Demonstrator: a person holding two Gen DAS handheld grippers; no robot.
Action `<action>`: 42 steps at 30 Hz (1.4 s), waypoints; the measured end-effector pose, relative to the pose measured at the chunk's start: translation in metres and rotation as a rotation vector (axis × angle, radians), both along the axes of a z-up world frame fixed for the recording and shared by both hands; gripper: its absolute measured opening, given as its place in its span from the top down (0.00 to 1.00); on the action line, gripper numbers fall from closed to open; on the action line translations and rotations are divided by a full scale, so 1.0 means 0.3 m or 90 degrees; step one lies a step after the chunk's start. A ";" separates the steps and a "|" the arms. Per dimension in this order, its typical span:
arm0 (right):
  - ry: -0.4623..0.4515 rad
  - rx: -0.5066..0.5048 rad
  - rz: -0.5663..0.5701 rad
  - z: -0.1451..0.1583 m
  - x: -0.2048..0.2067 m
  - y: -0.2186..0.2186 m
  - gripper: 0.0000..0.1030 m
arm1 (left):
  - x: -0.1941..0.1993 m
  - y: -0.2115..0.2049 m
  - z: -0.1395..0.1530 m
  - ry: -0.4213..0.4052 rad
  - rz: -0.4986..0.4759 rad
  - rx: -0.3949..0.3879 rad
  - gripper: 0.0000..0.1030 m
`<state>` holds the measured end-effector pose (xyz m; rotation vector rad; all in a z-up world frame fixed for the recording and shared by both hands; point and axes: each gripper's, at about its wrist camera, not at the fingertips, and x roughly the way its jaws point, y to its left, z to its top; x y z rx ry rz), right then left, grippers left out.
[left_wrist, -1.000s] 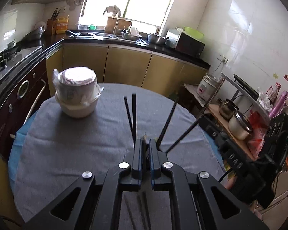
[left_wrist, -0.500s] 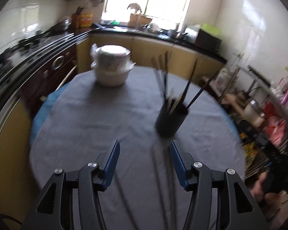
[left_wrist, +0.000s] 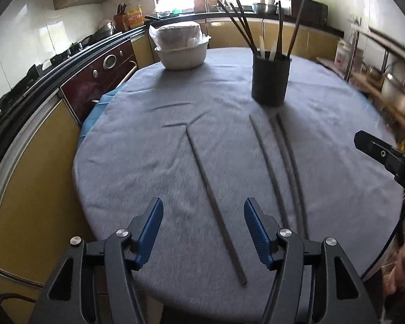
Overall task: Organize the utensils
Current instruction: 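Move both open grippers back over the remaining dark chopsticks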
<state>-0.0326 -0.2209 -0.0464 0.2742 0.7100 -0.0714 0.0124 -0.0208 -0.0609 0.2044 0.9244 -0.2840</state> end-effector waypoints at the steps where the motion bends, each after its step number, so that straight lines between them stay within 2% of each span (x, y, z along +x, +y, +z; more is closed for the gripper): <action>1: 0.007 -0.005 -0.002 -0.007 0.002 0.004 0.49 | 0.002 0.000 -0.009 0.004 0.002 0.005 0.38; 9: 0.047 0.005 0.004 -0.084 0.000 0.031 0.49 | 0.002 0.012 -0.022 -0.005 0.018 0.014 0.38; 18: 0.042 -0.022 0.012 -0.083 0.023 0.071 0.49 | 0.019 0.019 -0.037 -0.003 0.023 0.020 0.38; 42: 0.077 -0.003 0.023 -0.115 0.026 0.100 0.49 | 0.004 0.020 -0.030 -0.018 0.028 0.032 0.38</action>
